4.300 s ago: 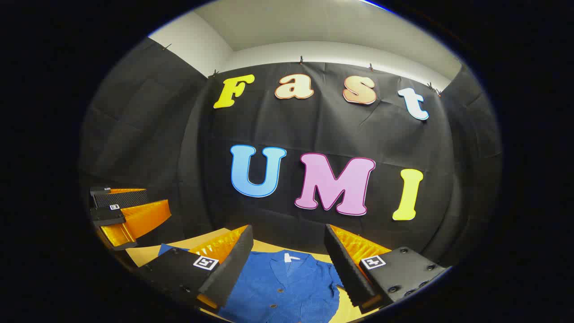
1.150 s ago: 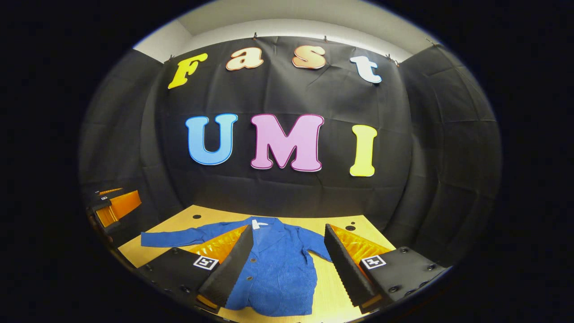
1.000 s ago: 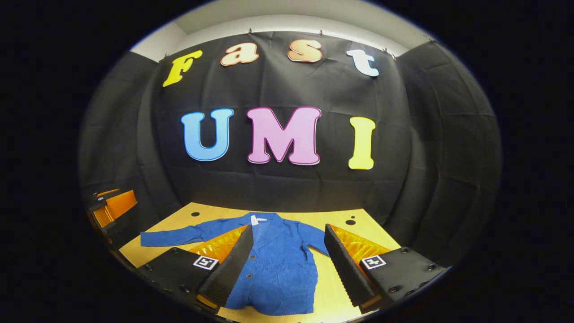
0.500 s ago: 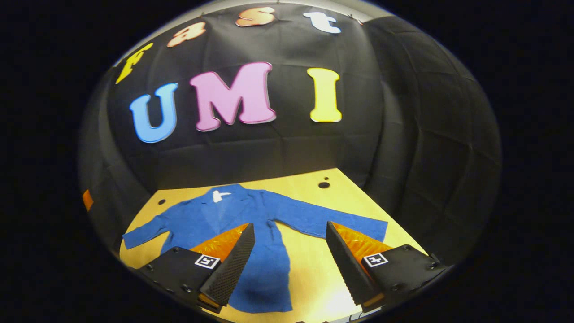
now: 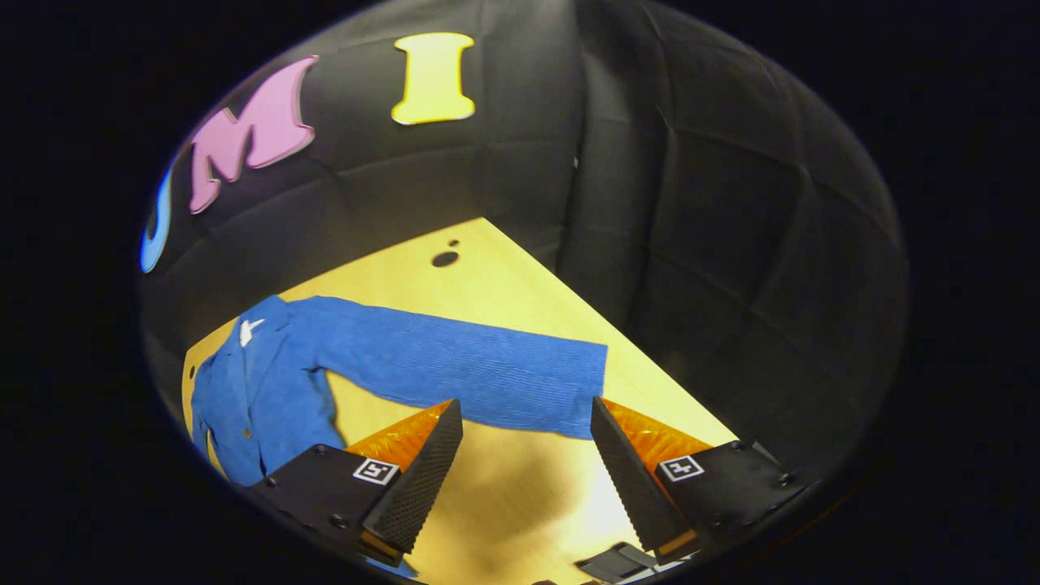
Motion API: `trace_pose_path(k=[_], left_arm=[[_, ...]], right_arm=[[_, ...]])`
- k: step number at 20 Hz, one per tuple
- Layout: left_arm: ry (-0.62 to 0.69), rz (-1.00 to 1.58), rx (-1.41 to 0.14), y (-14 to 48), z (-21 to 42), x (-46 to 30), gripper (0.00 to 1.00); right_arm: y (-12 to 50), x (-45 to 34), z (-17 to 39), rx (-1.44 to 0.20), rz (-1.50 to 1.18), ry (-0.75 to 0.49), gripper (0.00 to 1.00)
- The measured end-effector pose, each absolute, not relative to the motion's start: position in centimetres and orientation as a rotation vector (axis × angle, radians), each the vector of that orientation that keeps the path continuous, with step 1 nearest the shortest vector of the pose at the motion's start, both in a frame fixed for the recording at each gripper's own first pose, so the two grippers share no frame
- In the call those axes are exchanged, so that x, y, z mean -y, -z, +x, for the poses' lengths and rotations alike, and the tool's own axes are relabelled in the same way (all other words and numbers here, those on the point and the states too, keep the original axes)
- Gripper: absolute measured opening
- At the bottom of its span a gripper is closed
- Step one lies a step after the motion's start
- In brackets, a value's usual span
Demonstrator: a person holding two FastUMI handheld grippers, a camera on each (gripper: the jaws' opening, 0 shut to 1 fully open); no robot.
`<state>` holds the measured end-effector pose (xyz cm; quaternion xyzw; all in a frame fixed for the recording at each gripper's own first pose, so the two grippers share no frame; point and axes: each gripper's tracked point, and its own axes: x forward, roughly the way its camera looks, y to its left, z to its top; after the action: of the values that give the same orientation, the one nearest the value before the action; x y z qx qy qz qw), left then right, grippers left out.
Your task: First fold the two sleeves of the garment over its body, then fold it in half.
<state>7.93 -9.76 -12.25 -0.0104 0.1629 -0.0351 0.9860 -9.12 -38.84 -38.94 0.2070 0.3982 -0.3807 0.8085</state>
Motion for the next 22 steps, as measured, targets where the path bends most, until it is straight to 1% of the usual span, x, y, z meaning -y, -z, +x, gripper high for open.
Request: trace_pose_path(k=[1,2,3,4,5,7,9,11,12,13,14,15,16,17,18,19,20,21,22], left_arm=[[0.073,-0.015,-0.336,12.6,8.2,10.3,0.81],[0.076,-0.007,-0.345,12.9,8.5,10.9,0.83],[0.077,0.002,-0.354,13.2,8.6,11.3,0.81],[0.078,0.009,-0.361,13.5,8.7,11.6,0.83],[0.078,0.013,-0.366,13.6,8.9,12.0,0.81],[0.074,0.012,-0.376,14.0,9.2,12.4,0.83],[0.069,0.008,-0.382,14.1,9.6,12.7,0.81],[0.066,0.008,-0.386,14.2,9.9,12.9,0.83],[0.064,0.013,-0.386,14.2,10.1,13.0,0.81],[0.06,0.02,-0.382,14.1,10.2,12.9,0.81],[0.06,0.026,-0.376,13.9,10.4,13.0,0.81],[0.063,0.029,-0.374,13.8,10.5,13.1,0.81],[0.066,0.031,-0.372,13.8,10.6,13.2,0.81],[0.067,0.032,-0.371,13.8,10.7,13.3,0.81],[0.069,0.033,-0.374,13.8,10.7,13.4,0.83],[0.072,0.035,-0.379,14.0,10.7,13.5,0.81],[0.075,0.038,-0.384,14.2,10.7,13.6,0.83],[0.075,0.043,-0.386,14.1,10.7,13.5,0.83],[0.076,0.046,-0.386,14.2,10.7,13.6,0.81]], right_arm=[[40.4,39.7,-9.8,-0.897,0.463,0.822,1.0],[41.5,40.5,-10.4,-0.942,0.487,0.843,1.0],[42.6,41.4,-10.5,-0.962,0.509,0.861,0.96],[43.7,42.1,-10.8,-0.985,0.533,0.881,1.0],[44.5,42.5,-11.1,-1.009,0.56,0.894,1.0],[45.4,42.8,-11.6,-1.038,0.61,0.911,1.0],[46.0,42.8,-11.6,-1.047,0.654,0.903,1.0],[47.0,42.2,-12.1,-1.096,0.678,0.88,0.99],[46.5,42.8,-11.8,-1.076,0.642,0.884,0.99],[46.7,42.4,-11.8,-1.1,0.636,0.869,0.92],[46.8,42.6,-12.2,-1.125,0.601,0.876,0.96],[47.1,42.9,-12.1,-1.116,0.6,0.867,0.78],[47.0,42.7,-12.1,-1.117,0.609,0.866,0.71],[47.0,42.8,-11.9,-1.109,0.614,0.868,0.6],[46.9,42.6,-11.8,-1.106,0.635,0.872,0.42],[46.9,42.5,-11.6,-1.1,0.638,0.866,0.24],[46.9,42.5,-11.5,-1.102,0.639,0.853,0.28],[46.9,42.7,-11.4,-1.095,0.646,0.84,0.28],[47.0,42.9,-11.2,-1.082,0.65,0.856,0.15]])
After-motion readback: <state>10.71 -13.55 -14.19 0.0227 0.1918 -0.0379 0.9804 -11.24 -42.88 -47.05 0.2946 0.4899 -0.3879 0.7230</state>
